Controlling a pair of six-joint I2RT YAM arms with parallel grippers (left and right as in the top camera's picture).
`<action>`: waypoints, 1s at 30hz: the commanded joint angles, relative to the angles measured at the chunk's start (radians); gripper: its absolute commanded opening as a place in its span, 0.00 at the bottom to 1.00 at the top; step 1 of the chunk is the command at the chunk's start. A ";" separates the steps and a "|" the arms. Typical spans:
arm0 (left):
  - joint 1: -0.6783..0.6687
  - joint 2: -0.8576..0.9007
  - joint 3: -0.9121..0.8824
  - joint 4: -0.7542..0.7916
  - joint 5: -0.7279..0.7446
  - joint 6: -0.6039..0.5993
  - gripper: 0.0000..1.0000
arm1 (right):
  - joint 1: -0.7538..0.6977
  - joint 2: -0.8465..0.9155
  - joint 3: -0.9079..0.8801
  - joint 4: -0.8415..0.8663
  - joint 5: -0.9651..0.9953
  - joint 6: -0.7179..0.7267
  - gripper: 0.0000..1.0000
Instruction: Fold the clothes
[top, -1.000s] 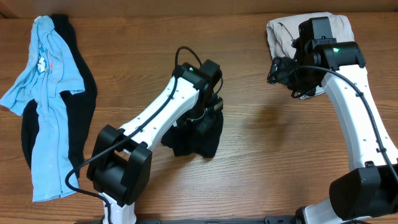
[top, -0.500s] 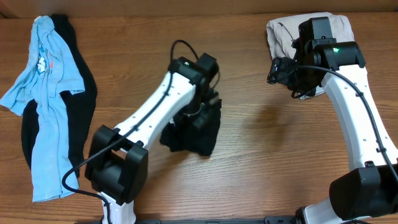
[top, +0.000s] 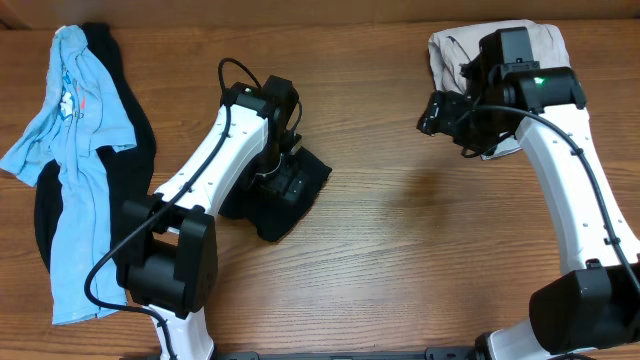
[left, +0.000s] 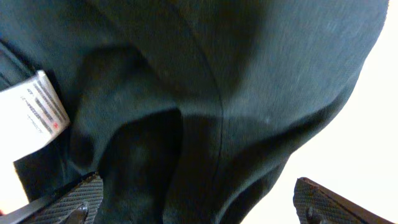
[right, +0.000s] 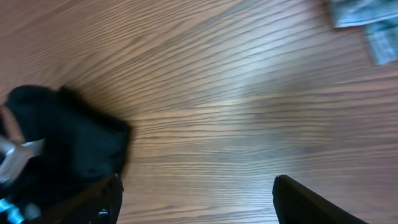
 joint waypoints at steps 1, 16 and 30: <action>0.021 -0.003 0.051 0.014 0.014 -0.037 1.00 | 0.068 0.006 -0.048 0.053 -0.094 0.043 0.78; 0.276 -0.004 0.423 -0.218 0.232 -0.042 1.00 | 0.407 0.006 -0.439 0.632 -0.113 0.376 0.73; 0.348 -0.004 0.135 -0.294 0.317 0.074 0.80 | 0.470 0.007 -0.502 0.765 -0.053 0.396 0.72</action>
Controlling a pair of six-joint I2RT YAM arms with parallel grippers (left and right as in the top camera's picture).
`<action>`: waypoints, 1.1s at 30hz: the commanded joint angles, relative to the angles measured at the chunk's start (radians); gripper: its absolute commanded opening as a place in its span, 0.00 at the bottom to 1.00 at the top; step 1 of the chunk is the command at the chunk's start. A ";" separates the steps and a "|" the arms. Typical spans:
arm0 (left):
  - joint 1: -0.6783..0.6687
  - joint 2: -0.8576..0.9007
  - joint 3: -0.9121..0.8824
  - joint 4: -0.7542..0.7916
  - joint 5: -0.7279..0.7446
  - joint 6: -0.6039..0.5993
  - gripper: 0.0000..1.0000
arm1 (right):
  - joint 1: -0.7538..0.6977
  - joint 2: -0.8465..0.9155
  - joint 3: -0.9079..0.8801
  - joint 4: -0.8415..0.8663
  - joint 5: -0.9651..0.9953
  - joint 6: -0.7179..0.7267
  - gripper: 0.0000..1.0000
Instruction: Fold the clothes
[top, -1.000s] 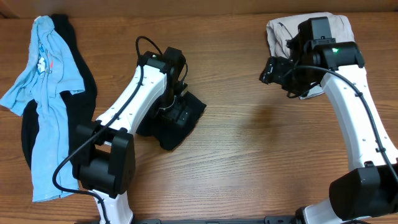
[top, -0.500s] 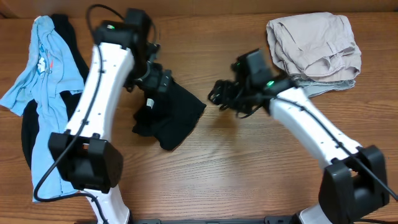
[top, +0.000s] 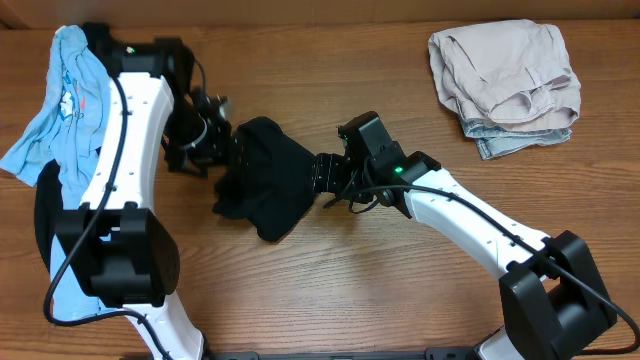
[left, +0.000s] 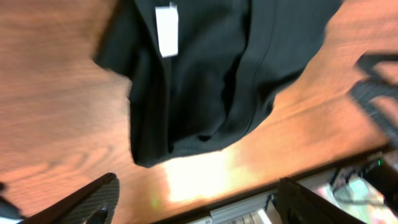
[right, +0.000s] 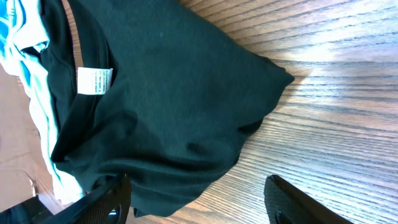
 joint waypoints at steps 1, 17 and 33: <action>0.002 -0.005 -0.130 0.037 0.026 0.032 0.79 | -0.001 -0.002 -0.006 0.004 0.025 0.003 0.72; 0.014 -0.005 -0.306 0.330 -0.077 -0.024 0.19 | -0.001 -0.003 -0.006 0.005 0.041 0.000 0.73; 0.012 -0.005 -0.211 0.512 -0.097 -0.035 0.04 | 0.032 0.056 -0.006 0.099 0.045 0.009 0.65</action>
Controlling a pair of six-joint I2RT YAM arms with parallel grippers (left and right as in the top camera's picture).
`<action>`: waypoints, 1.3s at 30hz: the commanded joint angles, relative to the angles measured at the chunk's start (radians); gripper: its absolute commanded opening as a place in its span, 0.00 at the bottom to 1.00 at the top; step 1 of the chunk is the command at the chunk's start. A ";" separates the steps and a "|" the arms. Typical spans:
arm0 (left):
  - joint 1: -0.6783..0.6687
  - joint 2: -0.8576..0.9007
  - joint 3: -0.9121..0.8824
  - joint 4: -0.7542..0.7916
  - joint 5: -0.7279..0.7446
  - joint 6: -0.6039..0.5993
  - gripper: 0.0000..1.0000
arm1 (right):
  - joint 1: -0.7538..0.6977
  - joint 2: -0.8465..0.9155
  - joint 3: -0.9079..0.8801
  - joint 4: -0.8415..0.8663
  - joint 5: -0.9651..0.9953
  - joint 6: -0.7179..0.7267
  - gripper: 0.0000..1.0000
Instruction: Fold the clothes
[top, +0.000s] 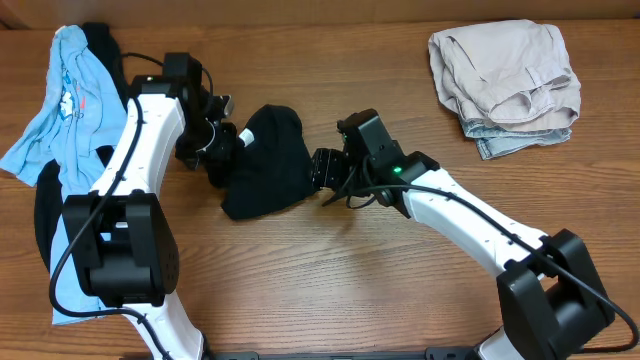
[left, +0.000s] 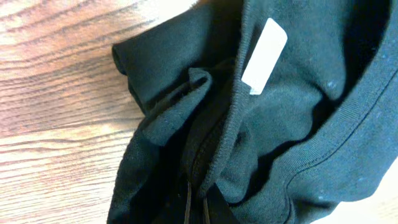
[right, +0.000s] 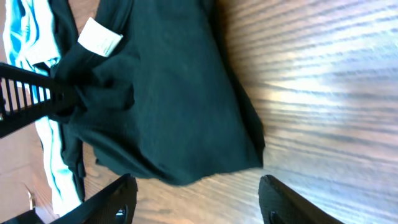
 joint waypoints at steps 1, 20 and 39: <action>0.009 -0.005 0.020 0.022 -0.006 -0.008 0.04 | 0.034 0.054 -0.006 0.027 0.002 0.005 0.64; -0.024 -0.005 0.020 0.174 0.050 -0.009 0.04 | 0.086 0.152 -0.003 0.359 -0.040 -0.079 0.04; -0.101 -0.005 0.020 0.522 -0.080 -0.008 0.27 | 0.022 0.413 0.061 0.410 -0.174 0.050 0.04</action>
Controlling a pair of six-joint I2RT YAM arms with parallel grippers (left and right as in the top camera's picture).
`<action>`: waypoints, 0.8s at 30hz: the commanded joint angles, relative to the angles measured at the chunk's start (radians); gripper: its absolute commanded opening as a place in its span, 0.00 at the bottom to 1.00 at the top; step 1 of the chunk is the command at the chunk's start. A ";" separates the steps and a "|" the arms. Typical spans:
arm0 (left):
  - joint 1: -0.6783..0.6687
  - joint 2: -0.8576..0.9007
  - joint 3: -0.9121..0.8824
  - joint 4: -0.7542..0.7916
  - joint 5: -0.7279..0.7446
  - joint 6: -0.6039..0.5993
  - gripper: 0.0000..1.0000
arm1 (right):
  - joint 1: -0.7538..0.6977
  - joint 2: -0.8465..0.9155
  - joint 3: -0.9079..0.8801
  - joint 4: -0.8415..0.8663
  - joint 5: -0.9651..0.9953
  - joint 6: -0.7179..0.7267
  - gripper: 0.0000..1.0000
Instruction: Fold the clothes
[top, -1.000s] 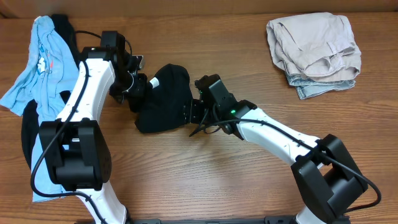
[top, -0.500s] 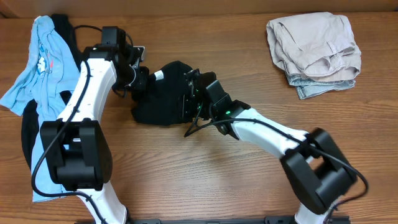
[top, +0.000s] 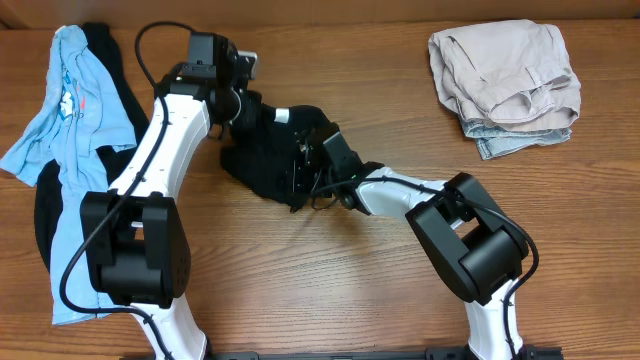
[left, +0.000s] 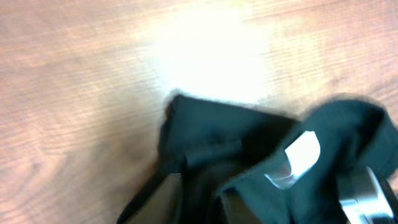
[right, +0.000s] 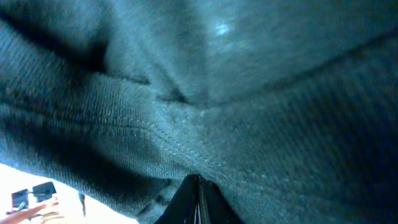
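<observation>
A crumpled black garment (top: 270, 150) lies on the wooden table (top: 400, 290), left of centre. My left gripper (top: 243, 108) is at its far left corner, shut on a fold of the cloth. The left wrist view shows the black garment (left: 211, 130) and its white label (left: 297, 158) above my left gripper (left: 202, 202), dark cloth between the jaws. My right gripper (top: 308, 172) sits on the garment's near right part. In the right wrist view the black garment (right: 236, 74) fills the frame and my right gripper (right: 199, 186) is pinched shut on it.
A light blue shirt (top: 75, 110) lies over another black garment (top: 125, 70) along the left edge. A folded beige pile (top: 505, 70) sits at the back right corner. Both arms cross the table's middle toward the garment.
My left gripper has moved from the garment's left edge to its far left corner, still shut on it. My right gripper, open beside the right edge before, is now shut on the cloth.
First my left gripper was open over the black garment and my right one was near the beige pile. Then both stood open on either side of the garment. Then the left was shut on its left edge. Now both hold it.
</observation>
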 joint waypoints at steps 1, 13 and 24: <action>0.000 -0.005 0.018 0.117 -0.072 0.000 0.29 | -0.026 0.024 0.008 -0.035 0.001 0.035 0.04; -0.010 -0.005 0.018 0.341 -0.071 0.000 0.28 | -0.038 0.024 0.013 -0.051 -0.005 0.034 0.04; 0.001 -0.005 0.018 0.037 -0.071 0.000 0.51 | -0.141 -0.156 0.248 -0.549 -0.080 -0.252 0.90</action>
